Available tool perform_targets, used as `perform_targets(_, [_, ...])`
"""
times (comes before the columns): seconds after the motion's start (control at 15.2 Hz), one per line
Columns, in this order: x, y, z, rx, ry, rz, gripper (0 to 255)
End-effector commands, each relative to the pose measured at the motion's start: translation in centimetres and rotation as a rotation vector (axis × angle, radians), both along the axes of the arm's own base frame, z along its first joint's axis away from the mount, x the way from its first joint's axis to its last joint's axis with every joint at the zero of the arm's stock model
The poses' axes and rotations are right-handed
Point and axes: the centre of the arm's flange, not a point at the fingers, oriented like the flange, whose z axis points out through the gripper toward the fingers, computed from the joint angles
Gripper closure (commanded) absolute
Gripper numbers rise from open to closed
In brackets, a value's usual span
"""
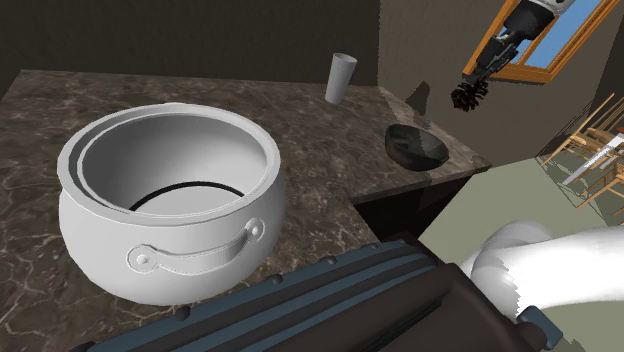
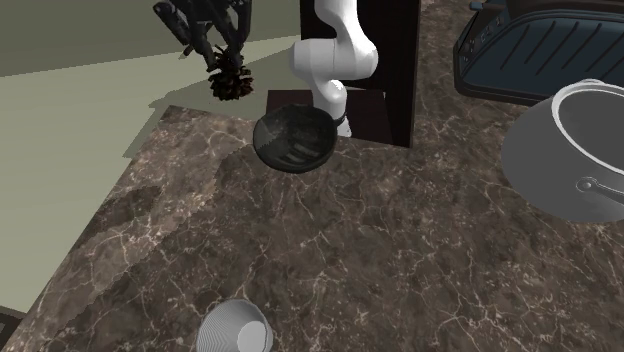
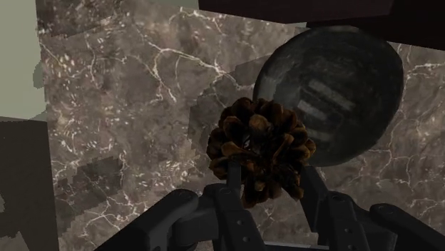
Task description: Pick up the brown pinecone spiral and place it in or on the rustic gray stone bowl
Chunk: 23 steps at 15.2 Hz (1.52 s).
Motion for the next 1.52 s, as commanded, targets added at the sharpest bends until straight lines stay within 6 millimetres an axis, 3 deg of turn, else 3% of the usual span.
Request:
perform_targets(0.0, [-0.1, 2.7, 0.2, 0.000, 0.001, -0.002, 255])
perform_targets(0.4, [-0.6, 10.6, 1.3, 0.000, 0.001, -0.002, 255])
perform_targets(1.45, [-0.6, 10.6, -7.1, 0.000, 0.001, -0.002, 255])
